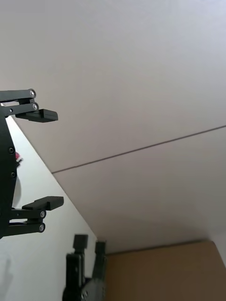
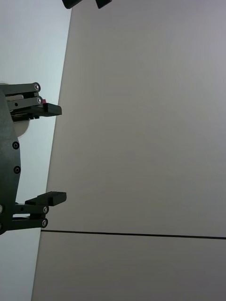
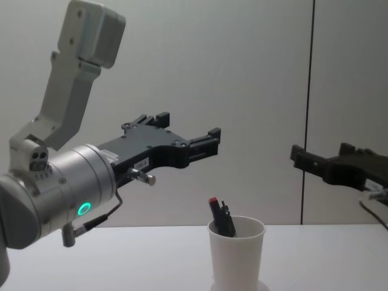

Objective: Place the pen into the pen holder.

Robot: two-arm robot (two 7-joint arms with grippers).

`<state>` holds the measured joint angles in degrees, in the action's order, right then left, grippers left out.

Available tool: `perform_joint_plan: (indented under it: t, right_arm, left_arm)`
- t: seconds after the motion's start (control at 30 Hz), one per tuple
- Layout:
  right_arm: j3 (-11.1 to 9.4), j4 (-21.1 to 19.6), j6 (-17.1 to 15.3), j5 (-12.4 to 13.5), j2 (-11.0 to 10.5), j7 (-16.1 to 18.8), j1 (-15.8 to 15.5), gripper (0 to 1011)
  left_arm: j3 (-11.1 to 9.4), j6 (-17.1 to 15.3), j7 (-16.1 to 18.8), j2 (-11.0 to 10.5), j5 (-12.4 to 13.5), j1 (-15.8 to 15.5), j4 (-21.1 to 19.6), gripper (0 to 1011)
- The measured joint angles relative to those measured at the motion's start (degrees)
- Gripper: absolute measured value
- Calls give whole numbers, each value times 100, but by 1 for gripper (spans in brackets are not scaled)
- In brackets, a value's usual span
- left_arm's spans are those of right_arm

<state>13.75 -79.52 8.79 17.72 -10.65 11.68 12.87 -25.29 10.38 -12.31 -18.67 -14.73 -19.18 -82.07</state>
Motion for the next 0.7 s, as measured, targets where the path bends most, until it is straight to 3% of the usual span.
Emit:
perform_joint_plan:
  t: [0.43,0.7]
  right_arm:
    - [-36,-1025,-506,-61,-408,-369,-645,1001]
    - [-56,-1591,-790,-94,-637,-574,-1004,1001]
  left_arm:
    - [-62,-918,964,-268,267,457,-915,1000]
    - [-77,-1108,1159,-324,323,556,-1105,1000]
